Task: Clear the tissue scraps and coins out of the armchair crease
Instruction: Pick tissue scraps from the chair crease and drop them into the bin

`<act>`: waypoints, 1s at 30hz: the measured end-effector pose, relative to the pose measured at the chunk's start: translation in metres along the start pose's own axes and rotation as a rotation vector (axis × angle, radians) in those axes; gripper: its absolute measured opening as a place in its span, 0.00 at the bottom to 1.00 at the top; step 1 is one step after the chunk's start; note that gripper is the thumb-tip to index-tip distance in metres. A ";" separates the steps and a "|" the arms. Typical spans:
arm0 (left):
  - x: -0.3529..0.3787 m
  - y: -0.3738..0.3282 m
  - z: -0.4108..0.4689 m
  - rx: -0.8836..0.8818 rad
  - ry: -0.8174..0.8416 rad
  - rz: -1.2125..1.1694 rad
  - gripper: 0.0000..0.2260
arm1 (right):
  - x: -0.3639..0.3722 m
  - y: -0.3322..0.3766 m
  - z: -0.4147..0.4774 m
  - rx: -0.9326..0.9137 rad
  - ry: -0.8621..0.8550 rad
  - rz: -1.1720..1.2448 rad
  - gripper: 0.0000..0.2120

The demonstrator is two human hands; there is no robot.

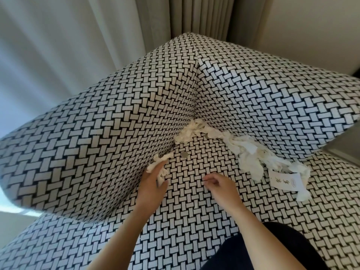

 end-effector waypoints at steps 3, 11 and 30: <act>0.021 -0.005 0.017 -0.067 0.144 0.048 0.27 | 0.002 0.001 -0.003 -0.014 0.034 -0.018 0.10; 0.030 -0.017 0.029 -0.166 0.049 -0.068 0.19 | 0.007 0.017 -0.015 -0.103 0.084 -0.052 0.12; 0.044 -0.058 -0.055 0.049 0.357 -0.411 0.09 | 0.043 0.027 -0.033 -0.176 0.259 -0.077 0.36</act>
Point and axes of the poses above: each hand's wrist, its own z-axis towards the middle knuckle, its own x-axis out of the palm, y = z × x, the point moved 9 cm from there along z, towards the middle knuckle, and after that the axes turned 10 degrees about z, right-handed, at the moved point
